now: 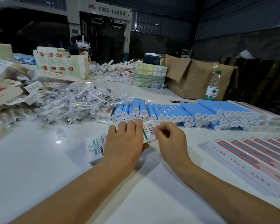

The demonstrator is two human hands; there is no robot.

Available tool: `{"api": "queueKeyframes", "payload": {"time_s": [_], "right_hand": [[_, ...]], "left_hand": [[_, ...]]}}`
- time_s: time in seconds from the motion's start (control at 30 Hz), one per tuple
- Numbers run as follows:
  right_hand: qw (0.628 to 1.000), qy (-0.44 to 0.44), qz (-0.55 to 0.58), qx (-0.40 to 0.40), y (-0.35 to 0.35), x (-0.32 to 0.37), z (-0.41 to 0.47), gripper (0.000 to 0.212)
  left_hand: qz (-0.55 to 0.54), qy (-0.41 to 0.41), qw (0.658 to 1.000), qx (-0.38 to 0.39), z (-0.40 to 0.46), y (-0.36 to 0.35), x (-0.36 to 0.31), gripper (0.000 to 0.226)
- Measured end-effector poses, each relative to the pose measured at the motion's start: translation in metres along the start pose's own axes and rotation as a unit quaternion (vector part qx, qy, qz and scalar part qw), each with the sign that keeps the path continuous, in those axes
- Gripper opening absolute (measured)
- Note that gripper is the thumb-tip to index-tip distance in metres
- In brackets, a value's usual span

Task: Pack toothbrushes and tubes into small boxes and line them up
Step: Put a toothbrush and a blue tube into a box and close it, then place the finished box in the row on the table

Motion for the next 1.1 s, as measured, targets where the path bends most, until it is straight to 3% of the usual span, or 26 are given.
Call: {"api": "queueKeyframes", "payload": {"time_s": [0.2,0.27,0.33,0.37,0.4,0.47,0.53,0.57,0.63,0.7,0.87,0.97,1.1], "right_hand": [[0.998,-0.031,0.057,0.008,0.0,0.002,0.001,0.019],[0.994,-0.026,0.109,0.014,-0.001,0.007,0.001,0.026],[0.988,-0.019,0.152,0.022,-0.003,0.01,0.001,0.024],[0.988,-0.018,0.15,0.036,-0.004,0.01,0.0,0.022],[0.99,-0.019,0.129,0.06,-0.007,0.009,-0.001,0.02],[0.986,-0.042,0.081,0.14,-0.019,0.005,-0.006,0.026],[0.969,-0.093,0.066,0.22,-0.031,0.0,-0.013,0.05],[0.961,-0.103,0.069,0.247,-0.036,-0.001,-0.016,0.057],[0.961,-0.072,0.049,0.262,-0.04,0.0,-0.018,0.06],[0.966,-0.045,0.035,0.252,-0.04,0.001,-0.016,0.061],[0.976,-0.031,-0.021,0.213,-0.029,0.003,-0.007,0.062],[0.972,-0.025,-0.077,0.219,-0.021,0.012,0.0,0.056],[0.945,0.015,-0.234,0.23,0.008,0.038,0.013,0.052]], "left_hand": [[-0.01,0.007,1.0,0.01,0.002,0.006,0.004,0.074],[-0.073,0.041,0.996,0.018,0.01,0.011,0.014,0.073],[-0.232,0.105,0.967,0.016,0.016,0.016,0.03,0.071],[-0.349,0.14,0.927,0.013,0.016,0.018,0.038,0.069],[-0.481,0.173,0.86,0.005,0.017,0.019,0.044,0.063],[-0.695,0.253,0.673,0.02,0.017,0.013,0.047,0.048],[-0.806,0.318,0.494,0.073,0.015,0.0,0.039,0.037],[-0.833,0.335,0.43,0.093,0.013,-0.004,0.034,0.036],[-0.857,0.342,0.368,0.117,0.009,-0.009,0.027,0.037],[-0.857,0.331,0.376,0.117,0.008,-0.014,0.025,0.04],[-0.781,0.337,0.515,0.107,0.005,-0.03,0.032,0.046],[-0.752,0.342,0.551,0.122,0.002,-0.04,0.035,0.04],[-0.723,0.329,0.591,0.137,0.006,-0.048,0.032,0.035]]}}
Point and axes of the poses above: each hand's wrist, its own z-axis towards the middle knuckle, its own y-axis out of the back of the hand, x = y × z, the point moved 5 cm from there along z, towards the middle knuckle, and after that the axes turned 15 degrees about z, right-handed, at the moved point
